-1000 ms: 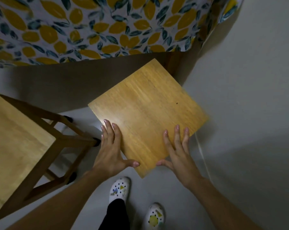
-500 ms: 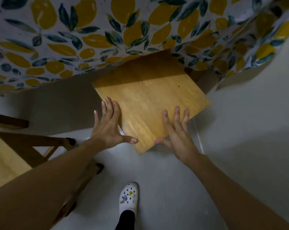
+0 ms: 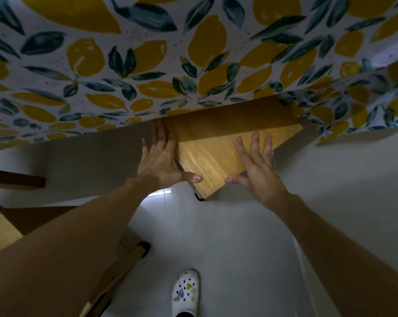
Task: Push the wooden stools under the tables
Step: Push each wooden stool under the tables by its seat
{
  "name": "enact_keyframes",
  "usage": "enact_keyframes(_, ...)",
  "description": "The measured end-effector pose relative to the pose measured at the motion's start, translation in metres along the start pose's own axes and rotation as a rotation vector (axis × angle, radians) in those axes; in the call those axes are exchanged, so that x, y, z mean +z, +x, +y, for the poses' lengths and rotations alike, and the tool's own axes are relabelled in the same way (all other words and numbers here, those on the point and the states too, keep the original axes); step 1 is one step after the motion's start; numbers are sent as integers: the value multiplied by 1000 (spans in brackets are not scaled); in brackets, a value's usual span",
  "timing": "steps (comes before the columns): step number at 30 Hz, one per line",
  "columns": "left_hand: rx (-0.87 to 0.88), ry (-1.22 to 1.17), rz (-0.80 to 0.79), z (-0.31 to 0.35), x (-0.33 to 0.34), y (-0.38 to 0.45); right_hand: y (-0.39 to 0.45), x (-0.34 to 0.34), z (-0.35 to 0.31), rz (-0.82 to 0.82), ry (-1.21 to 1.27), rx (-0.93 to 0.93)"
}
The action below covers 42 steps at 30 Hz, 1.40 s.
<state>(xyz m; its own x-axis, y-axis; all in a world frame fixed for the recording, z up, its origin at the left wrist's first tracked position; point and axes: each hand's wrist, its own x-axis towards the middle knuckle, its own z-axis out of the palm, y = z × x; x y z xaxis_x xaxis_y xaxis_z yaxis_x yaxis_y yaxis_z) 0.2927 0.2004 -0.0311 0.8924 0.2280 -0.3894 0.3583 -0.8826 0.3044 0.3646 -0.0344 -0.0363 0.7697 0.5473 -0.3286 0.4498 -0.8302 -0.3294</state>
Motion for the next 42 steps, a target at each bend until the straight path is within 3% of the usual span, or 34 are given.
enact_keyframes(5, -15, -73, 119, 5, 11, -25, -5, -6, -8, -2, 1, 53)
enact_keyframes(9, -45, -239, 195, 4, 29, -64, -25, -3, -27, 156, 52, 45)
enact_keyframes(12, 0, -210, 197, -13, 33, -105, -54, 8, -45, 223, 111, 7)
enact_keyframes(17, -37, -74, 171, -51, 36, -192, -118, 32, -88, 139, 129, -87)
enact_keyframes(24, -326, -115, 291, -105, 43, -340, -202, 84, -174, 36, 112, -256)
enact_keyframes(28, -553, -210, 279, -154, 67, -421, -244, 121, -231, -83, 135, -358)
enact_keyframes(33, -683, -247, 234, -210, 92, -497, -280, 169, -293, -154, 63, -511)
enact_keyframes(37, -676, -164, 149, -243, 104, -516, -284, 200, -333, -210, -55, -550)
enact_keyframes(42, -554, -111, 10, -284, 104, -511, -283, 237, -369, -130, -203, -480)
